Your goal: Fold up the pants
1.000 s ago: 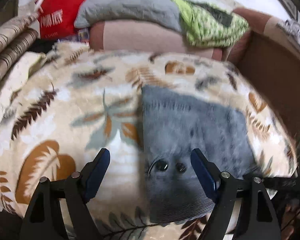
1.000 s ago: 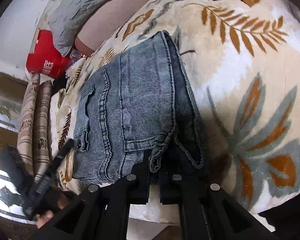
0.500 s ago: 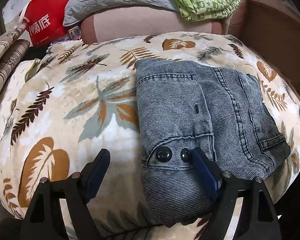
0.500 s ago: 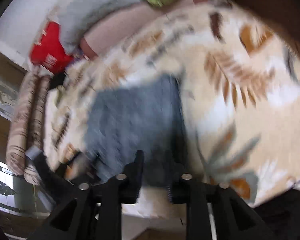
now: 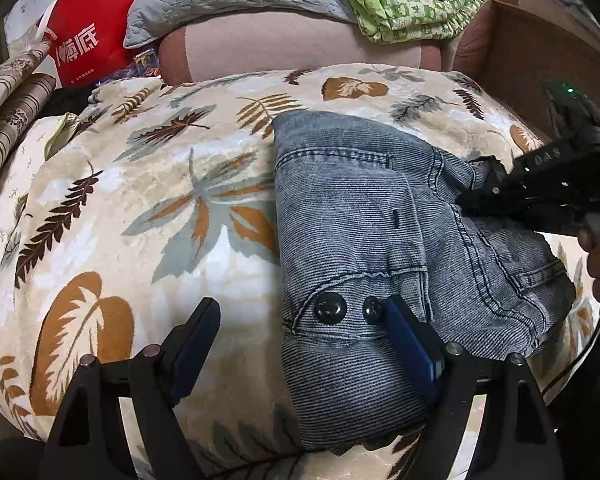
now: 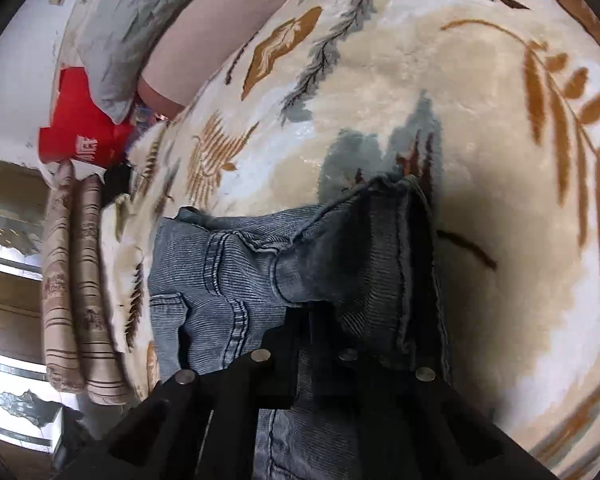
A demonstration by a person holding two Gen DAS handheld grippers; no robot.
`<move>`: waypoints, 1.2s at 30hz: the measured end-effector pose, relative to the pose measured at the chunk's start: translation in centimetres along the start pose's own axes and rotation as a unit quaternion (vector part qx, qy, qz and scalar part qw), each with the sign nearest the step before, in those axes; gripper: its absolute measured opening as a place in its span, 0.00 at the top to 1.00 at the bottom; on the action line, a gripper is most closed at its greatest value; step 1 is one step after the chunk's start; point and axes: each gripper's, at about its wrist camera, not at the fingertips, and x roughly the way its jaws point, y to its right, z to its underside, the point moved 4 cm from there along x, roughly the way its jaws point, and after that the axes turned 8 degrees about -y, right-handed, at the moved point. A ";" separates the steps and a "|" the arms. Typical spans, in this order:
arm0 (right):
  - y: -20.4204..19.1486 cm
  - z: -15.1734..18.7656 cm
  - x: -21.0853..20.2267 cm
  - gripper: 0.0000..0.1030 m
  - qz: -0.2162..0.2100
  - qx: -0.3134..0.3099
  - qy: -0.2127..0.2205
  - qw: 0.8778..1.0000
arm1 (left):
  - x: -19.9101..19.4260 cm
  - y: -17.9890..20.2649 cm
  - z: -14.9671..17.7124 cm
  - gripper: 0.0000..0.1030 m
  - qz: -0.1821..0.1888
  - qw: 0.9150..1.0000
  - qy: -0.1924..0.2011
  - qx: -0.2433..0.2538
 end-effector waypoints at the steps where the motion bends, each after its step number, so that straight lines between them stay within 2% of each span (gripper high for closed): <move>1: -0.3 0.2 -0.1 0.96 0.010 -0.012 -0.001 1.000 | 0.0 0.0 0.0 0.18 0.000 1.000 0.000 -0.001; 5: -1.1 0.4 -0.5 0.94 0.031 -0.010 0.003 0.999 | -0.1 0.0 0.1 0.18 0.001 1.000 0.002 -0.002; 8: -3.3 2.0 -1.7 0.90 0.073 -0.056 0.005 0.996 | -0.1 -0.1 0.1 0.18 0.003 1.000 0.002 -0.004; 11: -4.8 5.0 -3.8 0.87 0.048 -0.092 0.010 0.995 | 0.0 -0.1 0.2 0.18 0.003 1.000 0.002 -0.003; 13: -4.8 6.8 -4.5 0.65 0.041 -0.100 0.018 0.994 | 0.0 -0.1 0.1 0.18 0.003 1.000 0.001 -0.004; 14: -3.8 7.9 -3.8 0.34 0.061 -0.098 0.006 0.993 | 0.0 -0.1 0.1 0.18 0.005 1.000 0.001 -0.004; 15: -2.7 8.6 -2.5 0.31 0.080 -0.099 -0.014 0.992 | 0.0 0.0 0.1 0.18 0.007 1.000 0.000 -0.003; 16: -2.0 9.1 -1.5 0.31 0.080 -0.115 -0.017 0.990 | -0.1 0.0 0.1 0.18 0.004 1.000 0.003 -0.004; 17: -2.2 9.6 -1.8 0.32 0.084 -0.137 0.007 0.987 | -0.2 0.1 0.1 0.18 0.005 1.000 0.004 -0.003; 21: -3.0 9.7 -1.9 0.28 0.112 -0.146 0.005 0.983 | -1.7 -0.7 -0.3 0.18 0.027 0.999 0.009 -0.025; 24: -2.6 9.9 -2.3 0.28 0.097 -0.146 0.007 0.984 | -2.5 -1.5 -0.6 0.18 0.008 0.999 0.031 -0.038; 27: -2.4 10.3 -2.5 0.28 0.086 -0.147 0.011 0.985 | -0.3 -1.3 -0.1 0.17 -0.001 1.000 -0.004 -0.030; 30: -2.7 9.8 -2.1 0.28 0.085 -0.141 0.003 0.986 | -0.5 -1.0 -0.2 0.16 -0.009 1.000 0.003 -0.017; 33: -3.6 8.7 -3.1 0.28 0.087 -0.124 -0.013 0.988 | 0.1 -0.6 0.1 0.15 0.004 1.000 -0.007 -0.015; 36: -5.6 6.6 -5.3 0.28 0.098 -0.143 0.027 0.985 | 0.1 -0.7 -0.1 0.14 0.007 1.000 -0.007 -0.016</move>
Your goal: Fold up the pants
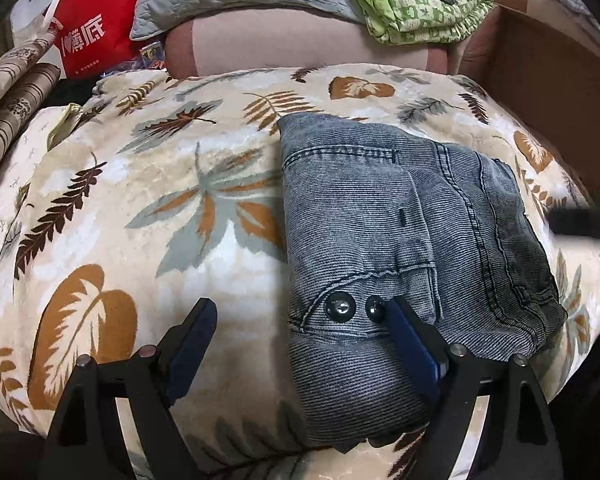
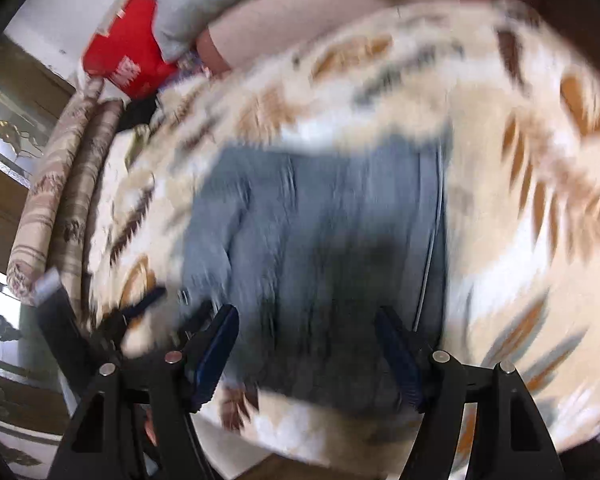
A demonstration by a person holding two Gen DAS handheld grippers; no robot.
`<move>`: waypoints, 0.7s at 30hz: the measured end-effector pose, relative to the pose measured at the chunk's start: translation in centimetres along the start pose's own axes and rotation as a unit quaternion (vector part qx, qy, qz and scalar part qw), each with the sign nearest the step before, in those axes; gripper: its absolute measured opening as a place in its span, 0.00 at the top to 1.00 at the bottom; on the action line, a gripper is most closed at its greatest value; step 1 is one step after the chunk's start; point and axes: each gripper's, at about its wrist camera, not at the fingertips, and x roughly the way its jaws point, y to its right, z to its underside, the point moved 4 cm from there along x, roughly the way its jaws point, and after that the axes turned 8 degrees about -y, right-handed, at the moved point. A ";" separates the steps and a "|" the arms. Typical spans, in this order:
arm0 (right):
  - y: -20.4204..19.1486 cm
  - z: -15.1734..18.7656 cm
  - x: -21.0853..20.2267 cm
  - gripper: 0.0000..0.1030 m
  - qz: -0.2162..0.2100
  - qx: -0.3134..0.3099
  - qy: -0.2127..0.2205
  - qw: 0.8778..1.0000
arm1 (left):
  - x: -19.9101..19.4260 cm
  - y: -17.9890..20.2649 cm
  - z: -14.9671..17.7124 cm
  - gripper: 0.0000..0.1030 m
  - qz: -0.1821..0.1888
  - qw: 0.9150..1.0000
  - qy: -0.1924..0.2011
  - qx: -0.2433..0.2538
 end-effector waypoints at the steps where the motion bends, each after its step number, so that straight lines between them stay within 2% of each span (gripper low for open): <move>1: -0.2 -1.4 -0.7 0.28 0.012 -0.003 0.014 1.000 | 0.0 0.0 0.1 0.14 0.002 1.000 -0.001 -0.001; 4: -0.7 -4.8 -1.1 0.28 -0.004 -0.001 0.033 0.999 | -0.1 0.0 0.2 0.14 0.004 1.000 0.000 -0.001; 6: -0.3 -6.5 -0.2 0.28 -0.024 0.005 0.036 0.999 | 0.0 0.0 0.1 0.13 0.005 1.000 0.000 -0.002; 7: 0.1 -7.1 0.5 0.27 -0.019 0.010 0.033 0.999 | 0.0 -0.1 0.2 0.13 0.006 1.000 0.000 -0.002; 9: 3.1 -7.6 4.6 0.27 0.073 0.033 -0.015 0.997 | 0.1 -0.2 0.2 0.13 0.011 1.000 0.000 -0.002; 10: 4.0 -7.2 6.6 0.26 0.091 0.041 -0.047 0.994 | 0.1 -0.1 0.2 0.13 0.012 1.000 -0.001 -0.002; 12: 3.6 -6.6 7.0 0.26 0.101 0.003 -0.028 0.994 | 0.1 -0.3 0.2 0.12 0.013 1.000 0.001 -0.003; 14: 2.9 -6.5 6.5 0.26 0.112 -0.005 -0.034 0.993 | 0.3 -0.3 0.2 0.11 0.015 1.000 -0.001 -0.006; 16: 3.0 -6.5 6.2 0.26 0.105 0.008 -0.043 0.994 | 0.2 -0.3 0.2 0.11 0.015 1.000 0.002 -0.004; 18: 2.8 -6.0 4.6 0.26 0.089 0.021 -0.029 0.995 | 0.2 -0.3 0.3 0.11 0.019 1.000 0.002 -0.005; 21: 1.4 -4.3 2.1 0.26 0.050 0.010 -0.010 0.999 | 0.3 -0.3 0.3 0.11 0.023 1.000 0.000 -0.009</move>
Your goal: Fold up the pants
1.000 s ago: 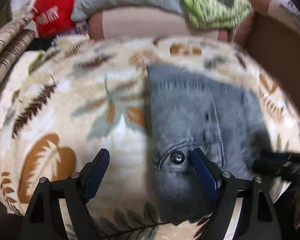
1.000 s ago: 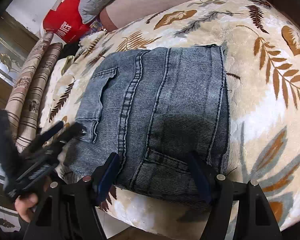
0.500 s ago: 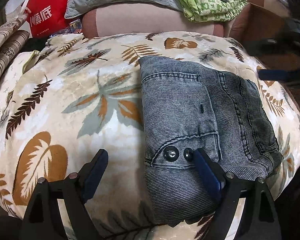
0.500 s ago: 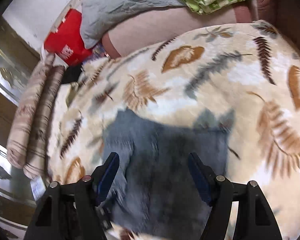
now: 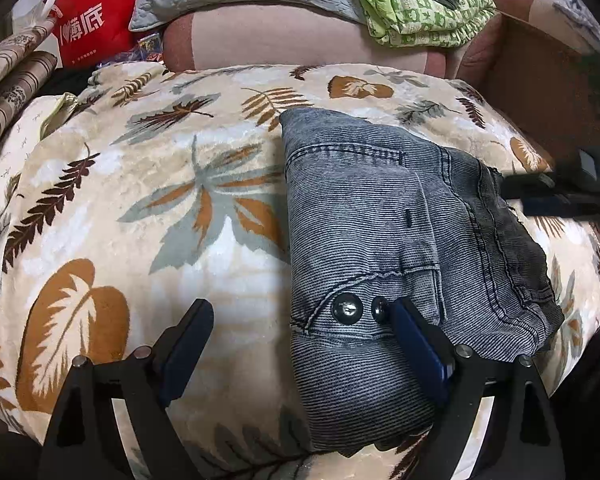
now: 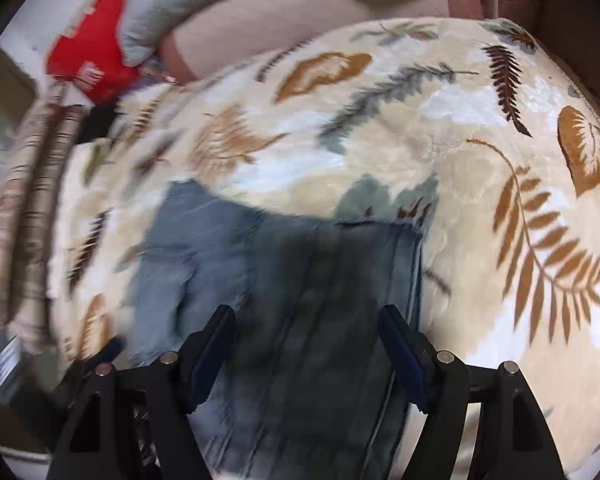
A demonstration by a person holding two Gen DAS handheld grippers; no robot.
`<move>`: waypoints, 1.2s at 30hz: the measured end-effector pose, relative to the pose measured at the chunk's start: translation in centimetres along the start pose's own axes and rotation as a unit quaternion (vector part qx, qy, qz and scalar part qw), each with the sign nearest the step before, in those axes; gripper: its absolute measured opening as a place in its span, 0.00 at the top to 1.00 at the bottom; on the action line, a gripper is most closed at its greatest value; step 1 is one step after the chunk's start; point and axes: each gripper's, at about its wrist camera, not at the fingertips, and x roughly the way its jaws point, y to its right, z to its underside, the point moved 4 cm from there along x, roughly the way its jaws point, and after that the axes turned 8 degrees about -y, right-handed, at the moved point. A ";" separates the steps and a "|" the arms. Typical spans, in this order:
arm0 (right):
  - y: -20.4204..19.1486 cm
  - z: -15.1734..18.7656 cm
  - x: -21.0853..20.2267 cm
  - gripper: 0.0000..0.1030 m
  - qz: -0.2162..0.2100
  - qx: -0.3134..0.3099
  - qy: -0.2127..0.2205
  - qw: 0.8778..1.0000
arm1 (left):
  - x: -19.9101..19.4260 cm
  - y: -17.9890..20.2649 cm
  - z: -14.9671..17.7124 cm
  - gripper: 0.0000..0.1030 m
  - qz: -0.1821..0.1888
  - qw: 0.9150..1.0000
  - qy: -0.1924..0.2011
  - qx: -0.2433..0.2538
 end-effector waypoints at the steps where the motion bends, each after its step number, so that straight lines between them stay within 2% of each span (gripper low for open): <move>1: -0.1 0.7 -0.1 0.25 -0.003 -0.001 0.000 1.000 | 0.0 0.0 0.0 0.11 0.000 1.000 0.001 0.000; 4: 1.5 3.6 3.1 0.20 0.013 0.010 -0.048 0.999 | -0.3 -0.3 -0.1 0.12 0.016 1.000 0.003 -0.010; 6: 1.5 4.4 3.5 0.20 0.013 -0.018 -0.021 1.000 | -1.2 -0.7 -0.2 0.12 0.031 0.999 0.014 -0.028; 10: 1.1 4.2 3.5 0.20 0.024 -0.018 -0.032 0.999 | -3.4 -1.7 -0.8 0.12 0.036 0.996 0.062 -0.060; 11: 1.0 4.1 3.5 0.20 0.025 -0.021 -0.032 0.999 | -3.2 -1.8 -0.9 0.12 0.022 0.996 0.060 -0.060; 13: 0.7 4.2 3.7 0.20 0.030 -0.029 -0.032 0.999 | -0.7 -1.4 -0.5 0.12 -0.011 0.999 0.008 -0.033; 14: 0.6 4.0 3.5 0.20 0.033 -0.031 -0.033 0.998 | 0.0 -1.3 -0.1 0.11 -0.021 0.999 0.002 -0.028; 15: 0.5 4.0 3.4 0.20 0.037 -0.033 -0.037 0.998 | -0.2 -1.4 -0.1 0.11 -0.017 0.999 0.013 -0.032; 16: 0.3 4.1 3.0 0.20 0.044 -0.032 -0.040 0.998 | -0.3 -1.4 -0.2 0.11 -0.018 0.999 0.008 -0.030; 19: -0.4 3.3 0.5 0.20 0.061 -0.038 -0.006 0.997 | -0.1 -1.2 -0.4 0.11 -0.021 0.999 0.008 -0.027; 22: -1.5 0.7 -1.6 0.20 0.094 -0.054 0.042 0.993 | -0.3 -1.3 -0.3 0.11 -0.021 0.999 0.008 -0.025; 27: -1.7 -3.8 -1.8 0.18 0.123 -0.047 0.081 0.988 | -0.3 -1.6 -0.2 0.11 -0.019 1.000 0.008 -0.024; 28: -1.6 -4.3 -0.8 0.16 0.137 -0.046 0.077 0.986 | -0.4 -1.5 -0.1 0.11 -0.019 1.000 0.009 -0.023; 29: -0.8 -4.5 1.1 0.12 0.156 -0.042 0.053 0.985 | -0.4 -1.4 -0.1 0.11 -0.018 1.000 0.009 -0.023; 30: 0.2 -4.2 3.2 0.07 0.170 -0.040 0.014 0.985 | -0.4 -1.4 -0.1 0.11 -0.020 1.000 0.009 -0.022; 31: 0.9 -3.7 5.3 0.04 0.161 -0.039 -0.024 0.986 | -0.4 -1.4 -0.1 0.11 -0.019 1.000 0.009 -0.021; 32: 1.6 -3.1 6.1 0.02 0.148 -0.026 -0.030 0.988 | -0.4 -1.4 -0.1 0.11 -0.017 1.000 0.011 -0.021; 33: 1.7 -2.8 5.5 0.01 0.138 -0.017 -0.016 0.990 | -0.4 -1.5 -0.1 0.11 -0.016 1.000 0.010 -0.022; 36: 1.9 -2.0 3.5 0.01 0.142 -0.017 0.000 0.990 | -0.4 -1.6 -0.1 0.11 -0.009 1.000 0.009 -0.027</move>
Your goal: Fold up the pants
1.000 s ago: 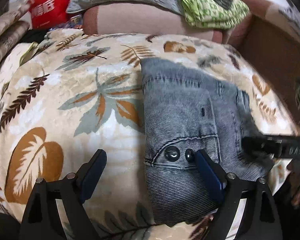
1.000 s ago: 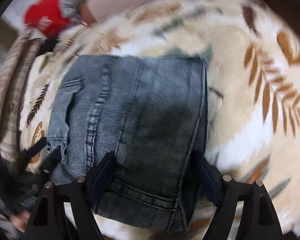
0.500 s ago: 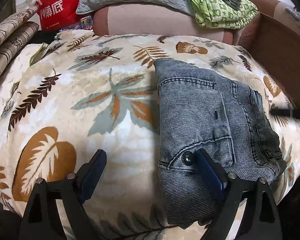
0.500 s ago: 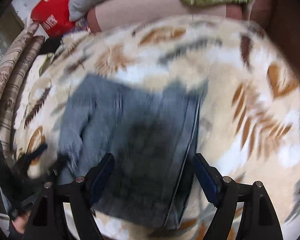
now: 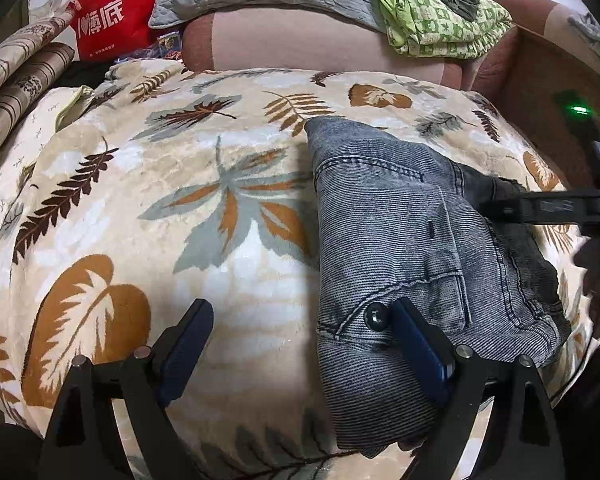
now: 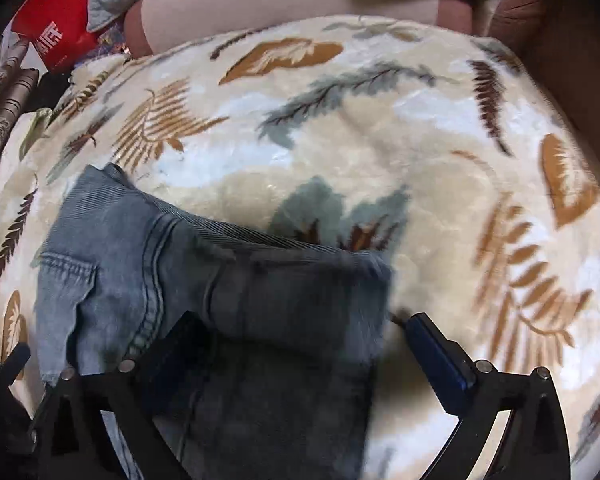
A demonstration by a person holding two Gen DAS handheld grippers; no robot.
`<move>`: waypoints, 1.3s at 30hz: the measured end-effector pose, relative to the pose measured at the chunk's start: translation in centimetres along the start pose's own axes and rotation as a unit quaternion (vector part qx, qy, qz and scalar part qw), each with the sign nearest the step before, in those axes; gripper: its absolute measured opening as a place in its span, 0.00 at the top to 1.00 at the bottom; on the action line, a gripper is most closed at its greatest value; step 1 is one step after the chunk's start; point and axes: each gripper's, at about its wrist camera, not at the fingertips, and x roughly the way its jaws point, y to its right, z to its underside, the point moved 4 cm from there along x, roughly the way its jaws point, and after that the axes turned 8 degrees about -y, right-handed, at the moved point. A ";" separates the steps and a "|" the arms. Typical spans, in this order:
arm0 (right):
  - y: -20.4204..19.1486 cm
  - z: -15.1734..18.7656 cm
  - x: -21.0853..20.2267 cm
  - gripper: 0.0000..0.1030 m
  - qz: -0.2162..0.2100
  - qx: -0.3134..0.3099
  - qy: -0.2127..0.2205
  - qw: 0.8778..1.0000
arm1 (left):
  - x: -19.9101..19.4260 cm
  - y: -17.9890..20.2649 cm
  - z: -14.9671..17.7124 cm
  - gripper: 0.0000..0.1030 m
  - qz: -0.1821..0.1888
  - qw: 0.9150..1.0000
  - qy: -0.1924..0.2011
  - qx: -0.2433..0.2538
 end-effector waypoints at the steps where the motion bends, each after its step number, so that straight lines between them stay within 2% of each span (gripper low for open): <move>1: 0.4 0.6 -1.2 0.01 -0.004 -0.001 0.011 1.000 | -0.1 -0.1 0.0 0.12 0.005 1.000 0.001 -0.002; 4: 2.5 2.8 -4.0 0.01 -0.054 0.026 0.035 0.998 | -1.1 -1.1 -0.4 0.12 0.055 0.998 0.013 -0.032; 5: 3.3 3.6 -4.3 0.01 -0.080 0.041 0.033 0.995 | -1.7 -1.7 -0.7 0.12 0.076 0.995 0.026 -0.051; 6: 4.5 4.7 -4.6 0.01 -0.124 0.065 0.027 0.990 | -2.0 -2.2 -1.0 0.12 0.089 0.993 0.034 -0.068; 8: 6.5 6.1 -4.2 0.01 -0.195 0.105 0.012 0.975 | -2.0 -3.2 -1.6 0.12 0.123 0.986 0.030 -0.106; 9: 7.1 6.7 -3.9 0.02 -0.227 0.123 0.002 0.966 | -1.5 -3.3 -1.8 0.12 0.144 0.982 0.014 -0.118; 11: 8.1 7.5 -3.5 0.07 -0.314 0.146 -0.008 0.938 | -0.3 -3.1 -2.1 0.12 0.184 0.974 -0.023 -0.132; 14: 7.4 7.5 -3.2 0.11 -0.371 0.137 -0.011 0.918 | 1.4 -1.9 -2.7 0.12 0.231 0.960 -0.063 -0.143; 17: 6.3 6.8 -1.8 0.20 -0.387 0.122 -0.023 0.914 | 1.9 -0.8 -3.4 0.12 0.239 0.959 -0.071 -0.136; 21: 5.9 6.4 1.0 0.20 -0.404 0.130 -0.032 0.905 | 3.9 0.5 -3.7 0.15 0.249 0.952 -0.113 -0.139; 23: 5.9 6.4 1.0 0.21 -0.412 0.126 -0.028 0.902 | 3.9 0.8 -3.8 0.29 0.225 0.960 -0.109 -0.125; 25: 6.1 6.0 1.0 0.24 -0.406 0.129 -0.027 0.904 | 3.8 1.1 -3.9 0.30 0.217 0.963 -0.112 -0.117; 28: 6.9 6.0 -0.4 0.24 -0.392 0.123 0.001 0.912 | 3.9 0.8 -4.0 0.30 0.223 0.959 -0.117 -0.127; 29: 6.5 5.7 -0.2 0.24 -0.388 0.116 -0.002 0.914 | 4.1 0.7 -4.1 0.30 0.224 0.959 -0.118 -0.129; 31: 5.3 5.6 1.5 0.24 -0.383 0.109 -0.037 0.917 | 4.2 1.0 -4.1 0.30 0.218 0.961 -0.117 -0.125; 32: 4.6 5.6 1.4 0.24 -0.370 0.096 -0.034 0.923 | 4.2 1.1 -4.1 0.30 0.214 0.962 -0.116 -0.121; 33: 4.1 5.5 0.9 0.26 -0.374 0.084 -0.034 0.923 | 4.1 1.3 -4.1 0.30 0.208 0.965 -0.115 -0.115; 35: 3.4 5.5 -0.1 0.32 -0.404 0.082 -0.031 0.910 | 4.1 1.2 -4.1 0.34 0.201 0.966 -0.115 -0.111; 38: 3.1 5.3 0.6 0.34 -0.363 0.077 -0.039 0.928 | 4.1 0.9 -4.0 0.35 0.204 0.965 -0.115 -0.116; 39: 3.7 5.4 1.9 0.37 -0.341 0.098 -0.051 0.933 | 4.1 0.8 -4.0 0.35 0.205 0.965 -0.115 -0.117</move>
